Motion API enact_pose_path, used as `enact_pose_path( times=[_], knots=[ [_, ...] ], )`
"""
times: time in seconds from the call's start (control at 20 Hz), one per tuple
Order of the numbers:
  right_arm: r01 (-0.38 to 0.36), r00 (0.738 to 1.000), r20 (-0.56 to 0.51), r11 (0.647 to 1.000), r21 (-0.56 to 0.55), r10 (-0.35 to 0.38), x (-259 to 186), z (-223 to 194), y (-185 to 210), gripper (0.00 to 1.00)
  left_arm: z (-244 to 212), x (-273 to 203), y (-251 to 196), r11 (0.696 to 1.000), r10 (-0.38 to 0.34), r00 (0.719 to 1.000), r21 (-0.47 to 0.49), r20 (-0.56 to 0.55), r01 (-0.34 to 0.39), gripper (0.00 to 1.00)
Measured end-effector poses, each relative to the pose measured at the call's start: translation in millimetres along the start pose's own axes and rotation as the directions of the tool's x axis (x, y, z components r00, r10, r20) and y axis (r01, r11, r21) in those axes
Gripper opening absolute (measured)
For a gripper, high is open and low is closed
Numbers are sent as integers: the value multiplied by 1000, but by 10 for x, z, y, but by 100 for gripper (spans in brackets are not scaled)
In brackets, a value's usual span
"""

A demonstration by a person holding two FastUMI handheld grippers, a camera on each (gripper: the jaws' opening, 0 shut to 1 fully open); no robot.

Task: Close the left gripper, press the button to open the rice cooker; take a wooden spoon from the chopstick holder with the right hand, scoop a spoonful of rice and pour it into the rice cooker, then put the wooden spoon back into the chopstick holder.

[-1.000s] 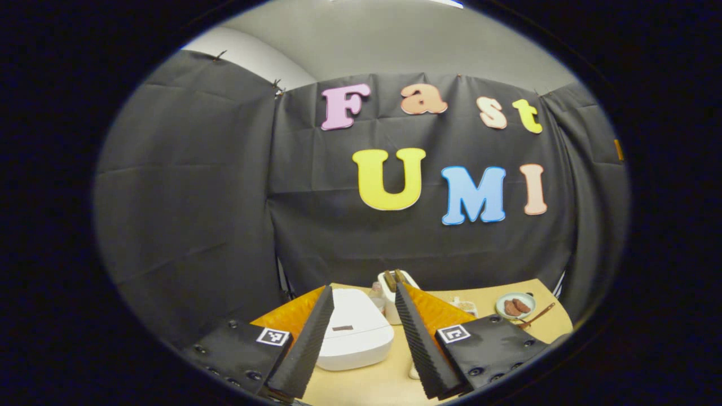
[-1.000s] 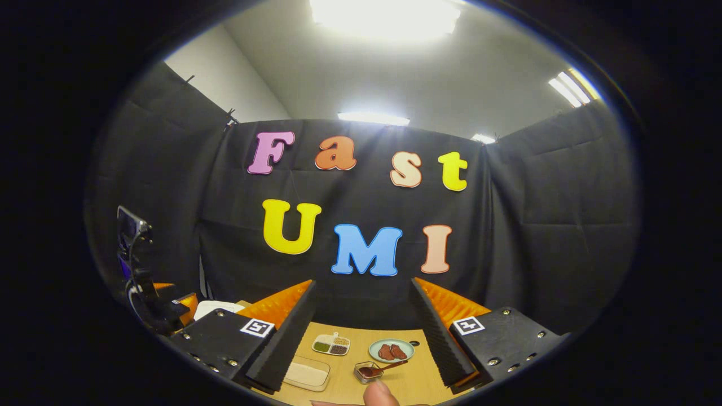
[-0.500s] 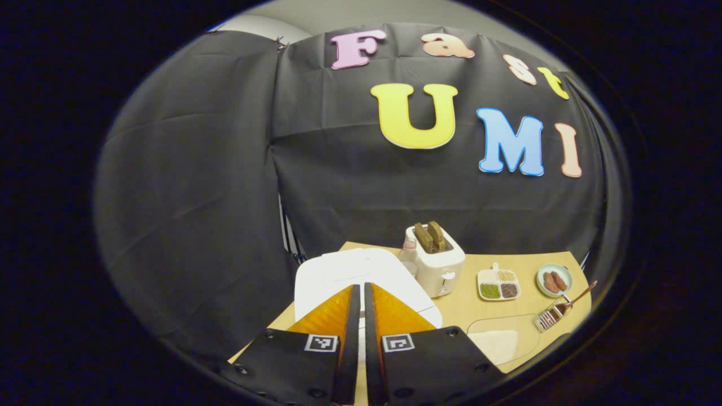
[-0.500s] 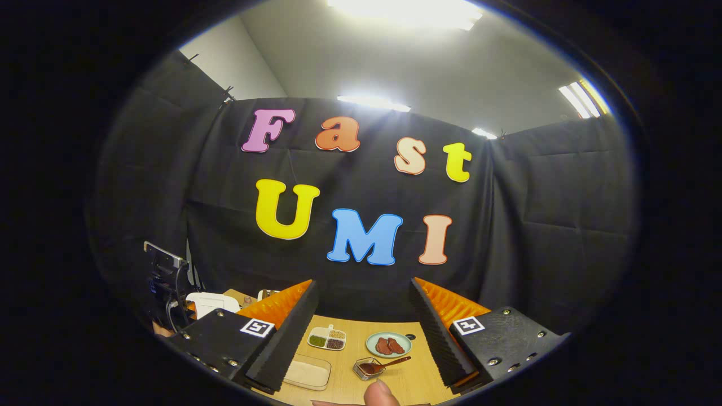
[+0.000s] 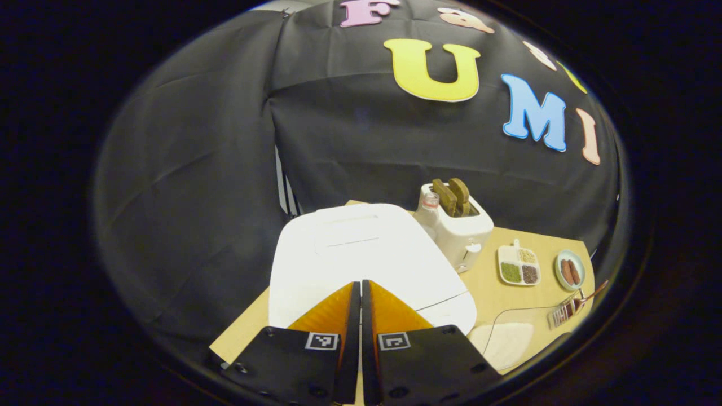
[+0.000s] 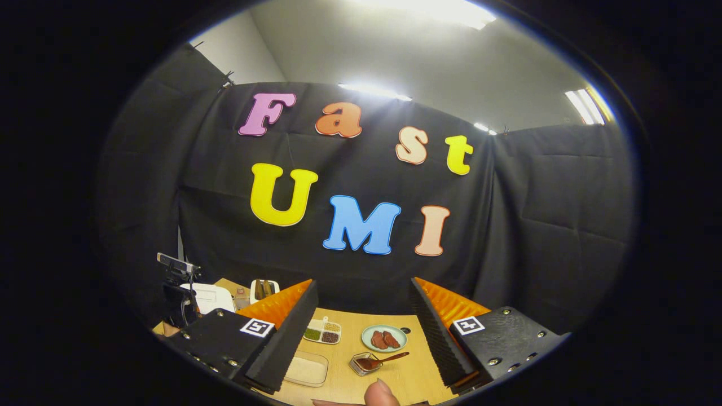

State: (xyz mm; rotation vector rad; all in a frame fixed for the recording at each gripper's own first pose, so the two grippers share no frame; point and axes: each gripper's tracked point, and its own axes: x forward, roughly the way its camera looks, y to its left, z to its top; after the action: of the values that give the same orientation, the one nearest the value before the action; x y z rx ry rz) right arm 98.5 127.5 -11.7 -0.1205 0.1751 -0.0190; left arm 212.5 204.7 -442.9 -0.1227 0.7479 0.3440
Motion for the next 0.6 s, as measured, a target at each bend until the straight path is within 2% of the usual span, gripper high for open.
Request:
enact_pose_path(
  times=[0.05, 0.15, 0.3, 0.4, 0.5, 0.6],
  knots=[
    [0, 1000, -4, 1000, -5, 0, 13, -9, 18, 99, -49, 58, -5, 1000, 1, 1000, -3, -17, -1, 12],
    [-4, 1000, -13, 1000, -14, 4, 35, -19, 61, 99, -170, 128, 17, 1000, 8, 999, -2, -53, -8, 12],
    [-12, 1000, -20, 1000, -19, 12, 58, -49, 113, 99, -143, 144, 21, 999, 8, 999, 39, -43, -6, 12],
    [-21, 1000, -23, 1000, -16, 21, 71, -65, 148, 99, -70, 105, 8, 1000, 3, 999, 4, -32, -3, 9],
    [-27, 999, -24, 1000, -11, 27, 86, -70, 162, 99, 209, 15, 31, 999, 11, 998, -43, 69, -8, 12],
    [-30, 999, -20, 1000, -6, 30, 87, -55, 152, 99, 542, -145, 103, 999, 35, 978, -24, 206, -31, 11]
  ],
)
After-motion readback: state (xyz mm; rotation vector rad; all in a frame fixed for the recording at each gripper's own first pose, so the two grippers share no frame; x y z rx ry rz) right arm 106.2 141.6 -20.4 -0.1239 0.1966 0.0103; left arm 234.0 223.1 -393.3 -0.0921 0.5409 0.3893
